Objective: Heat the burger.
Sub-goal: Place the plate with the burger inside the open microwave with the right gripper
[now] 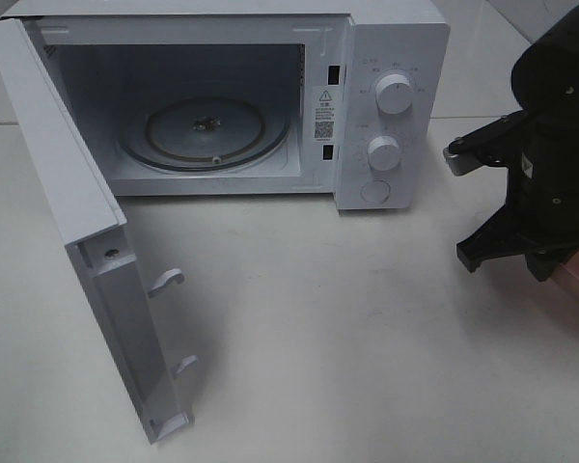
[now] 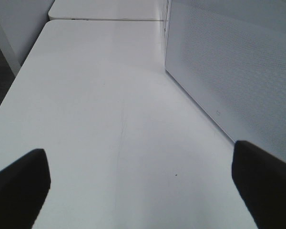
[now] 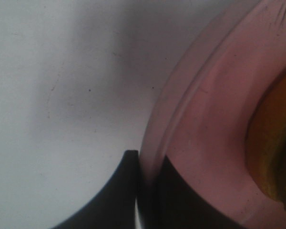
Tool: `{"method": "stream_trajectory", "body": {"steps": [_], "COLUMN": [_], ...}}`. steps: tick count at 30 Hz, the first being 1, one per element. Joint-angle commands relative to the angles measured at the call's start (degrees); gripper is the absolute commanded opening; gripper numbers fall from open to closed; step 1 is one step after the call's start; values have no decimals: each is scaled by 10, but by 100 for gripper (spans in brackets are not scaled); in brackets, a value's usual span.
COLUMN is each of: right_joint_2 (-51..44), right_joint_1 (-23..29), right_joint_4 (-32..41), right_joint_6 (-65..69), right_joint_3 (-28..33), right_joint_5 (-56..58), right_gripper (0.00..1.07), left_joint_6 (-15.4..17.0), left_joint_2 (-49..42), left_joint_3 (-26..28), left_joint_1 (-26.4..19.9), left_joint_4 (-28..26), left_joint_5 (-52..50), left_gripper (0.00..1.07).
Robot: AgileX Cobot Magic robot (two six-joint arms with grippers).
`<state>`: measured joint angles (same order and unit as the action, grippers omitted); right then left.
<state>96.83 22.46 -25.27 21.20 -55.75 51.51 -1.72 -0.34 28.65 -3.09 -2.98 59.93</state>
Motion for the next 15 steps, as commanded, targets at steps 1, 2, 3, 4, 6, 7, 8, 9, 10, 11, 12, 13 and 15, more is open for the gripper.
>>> {"method": "stream_trajectory", "body": {"steps": [1,2,3,4,6,7,8,9,10,11,12,13,15], "right_joint_2": [-19,-29,-29,-33,-42,-47,-56,-56,-62,-62,-67,-74,-78], "right_joint_1": [11,23,23,29,40,46,58,58,71,71,78,93,107], "right_joint_4": [-27,-27,-27,-27,-27,-27,-27,-27,-27,-27,-27,-27,-26], "right_joint_6": [11,15,15,17,22,24,29,29,33,33,33,33,33], "right_joint_3": [7,18,18,24,35,40,49,49,57,57,61,65,65], "right_joint_5": [28,31,31,31,31,31,33,33,34,34,37,41,50], "right_gripper": [0,0,0,0,0,0,0,0,0,0,0,0,0], "left_joint_6": [2,2,2,2,2,2,2,2,2,2,2,2,2], "left_joint_2": [-12,-12,-12,-12,-12,-12,-12,-12,-12,-12,-12,-12,-12], "left_joint_3": [-2,-2,-2,-2,-2,-2,-2,-2,-2,-2,-2,-2,-2], "left_joint_1": [2,2,2,2,2,2,2,2,2,2,2,2,2], "left_joint_4": [-1,-1,-1,-1,-1,-1,-1,-1,-1,-1,-1,-1,-1], "left_joint_5": [-5,-5,-5,-5,-5,-5,-5,-5,-5,-5,-5,-5,-5], "left_gripper": [98,98,98,98,98,98,98,98,98,98,98,98,98]}}
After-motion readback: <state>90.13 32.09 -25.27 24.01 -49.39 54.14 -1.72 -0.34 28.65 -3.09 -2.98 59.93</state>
